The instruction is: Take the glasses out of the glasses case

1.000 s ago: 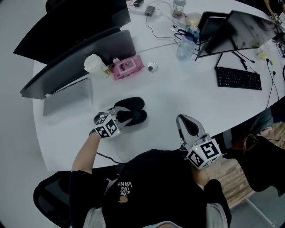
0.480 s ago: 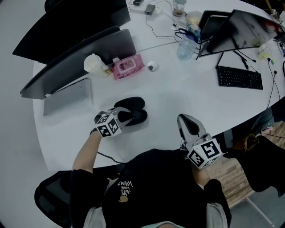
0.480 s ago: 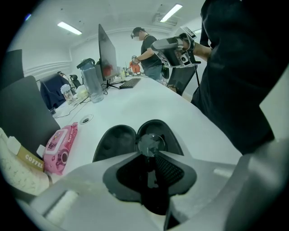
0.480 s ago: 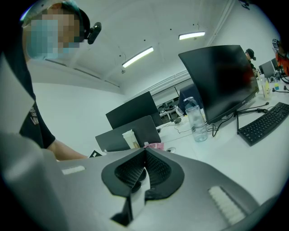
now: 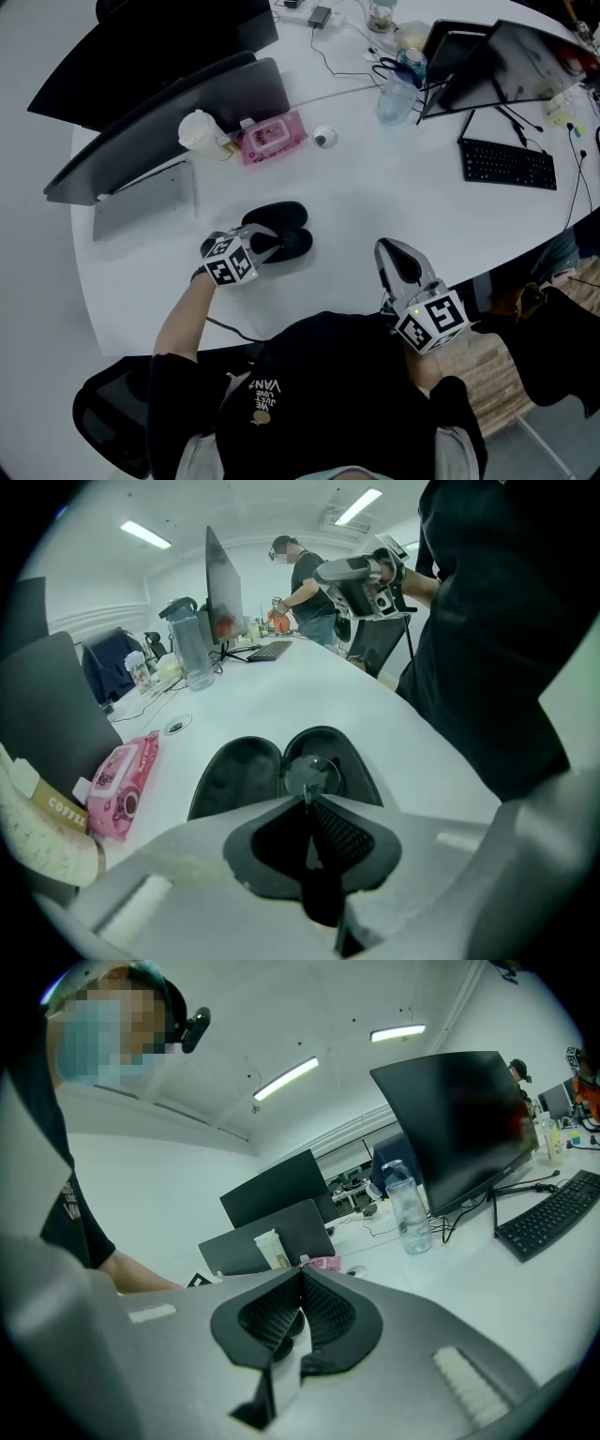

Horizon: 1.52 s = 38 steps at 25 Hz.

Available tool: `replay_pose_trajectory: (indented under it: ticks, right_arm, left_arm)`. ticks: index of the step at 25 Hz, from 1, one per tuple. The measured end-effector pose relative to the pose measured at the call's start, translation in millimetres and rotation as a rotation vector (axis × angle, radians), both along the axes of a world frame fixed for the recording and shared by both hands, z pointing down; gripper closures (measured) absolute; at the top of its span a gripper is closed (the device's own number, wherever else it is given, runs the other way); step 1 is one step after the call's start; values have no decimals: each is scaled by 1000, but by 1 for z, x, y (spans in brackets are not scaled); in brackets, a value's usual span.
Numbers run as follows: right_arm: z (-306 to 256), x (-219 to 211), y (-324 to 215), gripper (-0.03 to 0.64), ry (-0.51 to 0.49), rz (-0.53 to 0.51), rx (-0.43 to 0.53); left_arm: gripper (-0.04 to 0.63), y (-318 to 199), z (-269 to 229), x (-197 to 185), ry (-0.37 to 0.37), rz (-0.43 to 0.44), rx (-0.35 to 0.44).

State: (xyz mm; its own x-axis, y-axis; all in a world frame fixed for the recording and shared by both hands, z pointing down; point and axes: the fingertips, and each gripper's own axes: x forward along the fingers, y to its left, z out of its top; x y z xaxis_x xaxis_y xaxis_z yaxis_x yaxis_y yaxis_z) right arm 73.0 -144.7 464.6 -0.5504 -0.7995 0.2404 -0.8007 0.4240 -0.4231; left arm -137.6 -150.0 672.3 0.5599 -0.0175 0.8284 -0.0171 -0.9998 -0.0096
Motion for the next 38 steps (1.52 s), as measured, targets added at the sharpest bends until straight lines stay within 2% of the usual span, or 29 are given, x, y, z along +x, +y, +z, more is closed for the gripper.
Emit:
replay_pose_trajectory:
  ticks: [13,28,38]
  right_arm:
    - [-1,0,0,618,-6,-5,5]
    - [-5,2,4,618,-16,-7,27]
    - [-11,6,10,618,-23,-9,47]
  left_arm:
    - [584,-1,-2,1,7,-11,4]
    - [586,-6,-13,-1,19,-71,24]
    - [587,-10,-27,-1,34,-112,64]
